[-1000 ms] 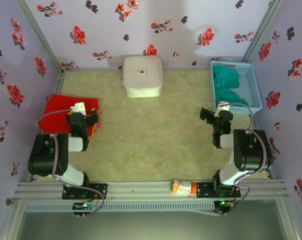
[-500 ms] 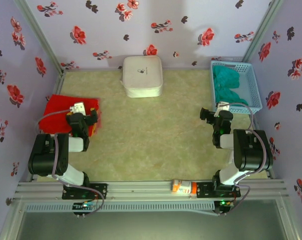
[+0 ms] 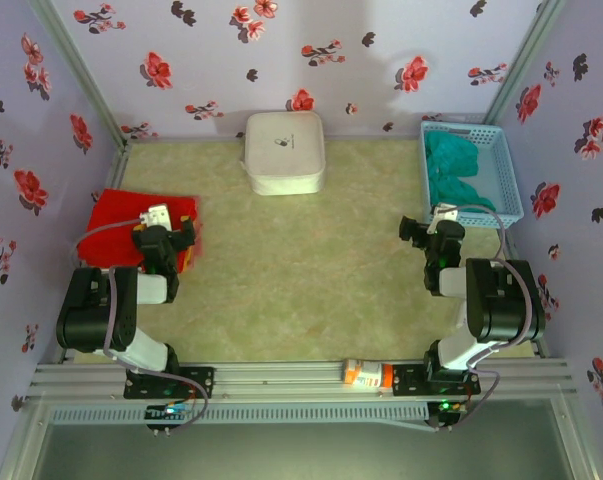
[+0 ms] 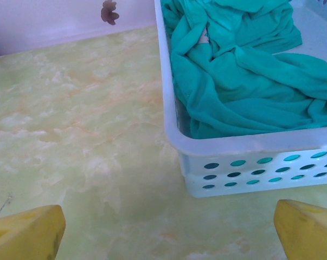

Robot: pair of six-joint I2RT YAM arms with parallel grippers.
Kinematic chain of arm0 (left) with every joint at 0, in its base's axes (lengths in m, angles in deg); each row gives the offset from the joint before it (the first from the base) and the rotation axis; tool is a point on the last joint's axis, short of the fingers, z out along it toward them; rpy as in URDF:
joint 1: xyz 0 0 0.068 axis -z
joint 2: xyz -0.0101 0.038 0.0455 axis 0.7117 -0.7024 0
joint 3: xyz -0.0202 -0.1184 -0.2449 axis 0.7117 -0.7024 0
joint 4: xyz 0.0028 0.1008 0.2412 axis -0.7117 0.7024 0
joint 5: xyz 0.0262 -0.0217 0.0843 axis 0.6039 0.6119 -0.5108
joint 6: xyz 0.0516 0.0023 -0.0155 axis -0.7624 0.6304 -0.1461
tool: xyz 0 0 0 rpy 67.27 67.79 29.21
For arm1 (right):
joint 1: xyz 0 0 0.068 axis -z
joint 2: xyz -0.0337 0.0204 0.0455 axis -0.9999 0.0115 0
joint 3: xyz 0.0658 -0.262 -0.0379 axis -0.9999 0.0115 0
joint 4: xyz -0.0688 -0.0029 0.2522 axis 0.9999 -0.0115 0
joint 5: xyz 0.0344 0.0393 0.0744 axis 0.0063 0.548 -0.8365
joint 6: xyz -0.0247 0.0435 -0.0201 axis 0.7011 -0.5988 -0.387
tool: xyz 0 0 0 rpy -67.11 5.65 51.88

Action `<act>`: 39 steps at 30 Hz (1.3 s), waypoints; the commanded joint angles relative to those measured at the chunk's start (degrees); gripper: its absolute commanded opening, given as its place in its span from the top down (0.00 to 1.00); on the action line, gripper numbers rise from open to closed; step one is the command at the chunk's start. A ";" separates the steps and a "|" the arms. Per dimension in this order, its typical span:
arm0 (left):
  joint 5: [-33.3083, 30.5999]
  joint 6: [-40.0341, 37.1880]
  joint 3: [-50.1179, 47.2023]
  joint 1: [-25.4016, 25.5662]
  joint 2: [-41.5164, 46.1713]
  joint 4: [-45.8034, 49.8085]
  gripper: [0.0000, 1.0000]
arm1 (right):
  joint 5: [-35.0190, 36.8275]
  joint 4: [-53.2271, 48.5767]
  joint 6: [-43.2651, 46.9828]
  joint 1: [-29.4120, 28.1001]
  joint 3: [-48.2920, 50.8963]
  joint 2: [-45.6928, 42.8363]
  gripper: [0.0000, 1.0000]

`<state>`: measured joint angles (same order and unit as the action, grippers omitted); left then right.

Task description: Fold and stack the t-shirts

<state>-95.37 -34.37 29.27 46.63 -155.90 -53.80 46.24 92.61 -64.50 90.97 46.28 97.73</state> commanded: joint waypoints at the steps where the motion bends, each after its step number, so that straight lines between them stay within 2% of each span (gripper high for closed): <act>1: -2.00 -0.54 1.00 0.40 0.05 0.84 0.00 | 2.14 -1.93 1.11 -0.99 -1.47 -1.44 0.01; 3: -2.13 -0.95 1.72 0.69 2.04 3.77 0.00 | 3.92 -3.57 1.10 -1.57 -1.02 -4.24 0.01; 5: -3.70 -1.42 3.56 1.45 3.74 8.44 0.00 | 6.55 -9.49 0.51 -2.21 -1.83 -8.89 0.01; 9: -9.82 -3.52 10.18 4.37 7.76 22.02 0.01 | 10.84 -31.93 -5.18 -3.07 -10.06 -17.19 0.01; 12: -11.46 1.81 15.84 5.81 11.26 34.49 0.02 | 12.82 -47.66 -10.48 -3.21 -17.36 -19.79 0.01; 14: -11.37 4.98 19.88 6.73 13.18 43.22 0.04 | 13.68 -52.97 -12.51 -3.21 -20.26 -21.52 0.00; 16: -11.22 7.50 23.75 8.24 14.38 51.25 0.05 | 20.05 -60.04 -21.39 -2.57 -24.34 -22.73 0.01; 17: -11.05 8.67 25.79 9.14 14.86 55.47 0.05 | 18.75 -64.69 -24.67 -1.44 -28.09 -22.61 0.01; 19: -10.60 10.67 29.26 10.74 15.46 62.90 0.06 | 13.27 -70.11 -25.33 0.18 -33.74 -21.28 0.01; 23: -4.81 15.78 31.88 13.57 18.15 72.46 0.08 | 17.60 -76.93 -27.33 0.59 -42.94 -16.57 0.01; 29: 1.17 19.57 31.04 19.00 23.11 79.51 0.08 | 13.44 -77.53 -34.25 3.50 -51.06 -4.64 0.01; 35: 1.88 21.77 28.53 26.29 28.43 84.34 0.08 | 16.02 -78.21 -34.99 4.44 -60.37 8.20 0.05; 39: 2.86 24.76 26.11 29.28 31.14 86.31 0.09 | 10.30 -78.46 -37.45 6.34 -66.33 17.64 0.07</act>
<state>-93.87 -13.13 57.23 74.46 -126.42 28.03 59.64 15.62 -98.80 95.78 -15.88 111.06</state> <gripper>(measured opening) 0.913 0.938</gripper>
